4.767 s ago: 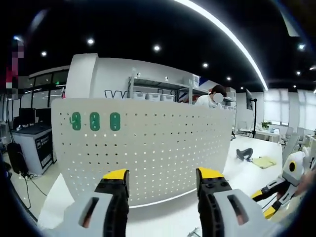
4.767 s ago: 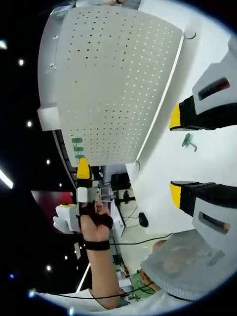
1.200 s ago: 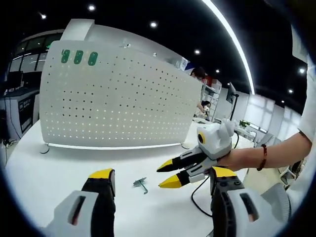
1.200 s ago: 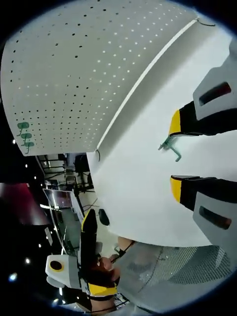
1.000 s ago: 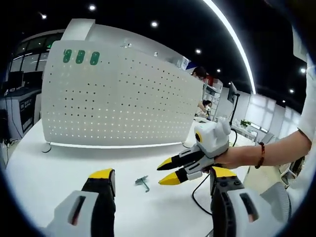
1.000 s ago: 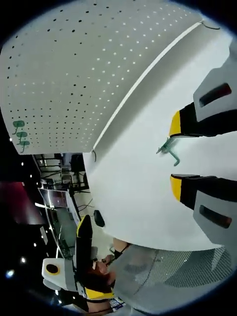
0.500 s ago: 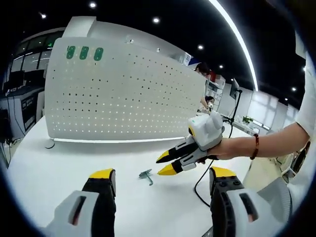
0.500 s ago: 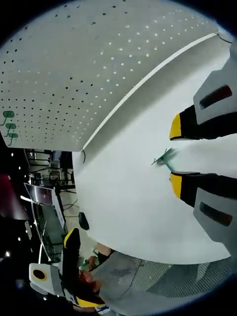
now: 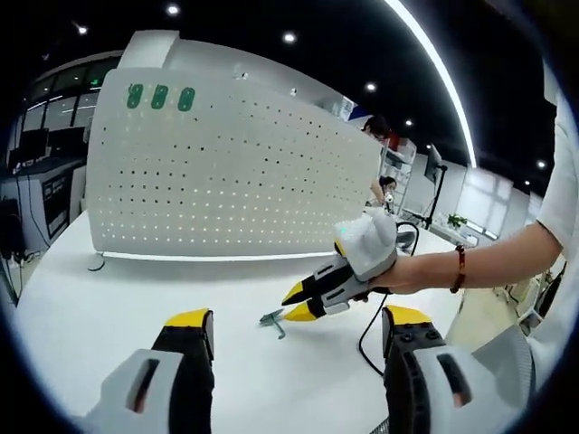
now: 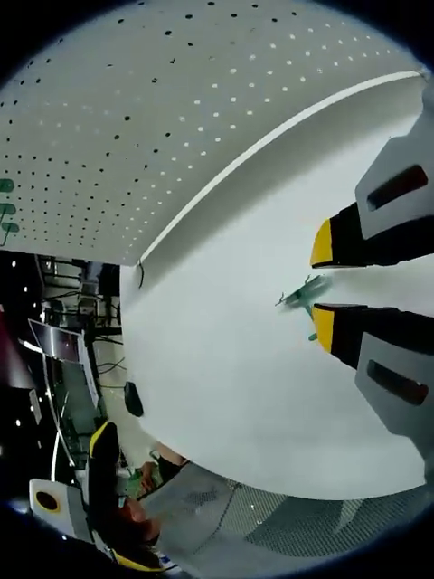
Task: Insert the hook assembly into the mounting plate slot until the hook locks in place.
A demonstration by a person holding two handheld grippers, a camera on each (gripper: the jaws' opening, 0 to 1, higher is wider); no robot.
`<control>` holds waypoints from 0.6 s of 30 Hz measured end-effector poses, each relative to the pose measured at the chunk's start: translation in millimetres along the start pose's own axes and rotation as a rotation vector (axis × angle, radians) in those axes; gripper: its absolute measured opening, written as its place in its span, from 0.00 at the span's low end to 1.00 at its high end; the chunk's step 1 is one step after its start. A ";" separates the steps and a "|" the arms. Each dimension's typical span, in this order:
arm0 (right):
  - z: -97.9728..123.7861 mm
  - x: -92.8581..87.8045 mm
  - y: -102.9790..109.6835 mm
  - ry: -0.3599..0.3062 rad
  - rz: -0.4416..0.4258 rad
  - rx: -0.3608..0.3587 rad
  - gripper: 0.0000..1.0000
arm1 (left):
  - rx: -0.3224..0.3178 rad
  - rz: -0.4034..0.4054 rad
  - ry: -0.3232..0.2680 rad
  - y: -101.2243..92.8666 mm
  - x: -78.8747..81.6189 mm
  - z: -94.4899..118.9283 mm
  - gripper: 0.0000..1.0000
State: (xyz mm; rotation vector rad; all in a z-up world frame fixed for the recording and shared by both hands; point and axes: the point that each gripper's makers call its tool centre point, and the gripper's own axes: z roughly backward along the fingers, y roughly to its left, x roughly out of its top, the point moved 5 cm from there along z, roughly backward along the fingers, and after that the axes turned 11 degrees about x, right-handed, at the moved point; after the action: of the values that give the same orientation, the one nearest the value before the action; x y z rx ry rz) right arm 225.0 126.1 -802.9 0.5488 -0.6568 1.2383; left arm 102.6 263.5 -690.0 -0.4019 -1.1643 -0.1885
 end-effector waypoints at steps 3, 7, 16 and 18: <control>-2.8 0.4 -1.6 0.014 0.023 0.001 0.13 | 0.019 0.007 -0.013 5.5 2.5 0.9 0.78; -8.9 -0.6 -1.7 0.018 0.026 0.015 0.13 | 0.026 0.027 -0.014 8.5 1.4 3.0 0.77; -14.8 -2.0 -1.3 0.009 0.049 0.037 0.12 | 0.032 0.054 -0.008 9.5 -3.5 6.3 0.75; -14.8 -3.4 0.1 0.011 0.046 0.041 0.09 | 0.033 0.051 -0.005 9.8 -4.2 6.5 0.75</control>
State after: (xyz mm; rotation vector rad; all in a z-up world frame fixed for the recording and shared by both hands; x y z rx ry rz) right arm 226.5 134.1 -815.6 0.5629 -0.6386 1.2992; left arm 98.9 274.7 -693.8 -0.4029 -1.1595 -0.1244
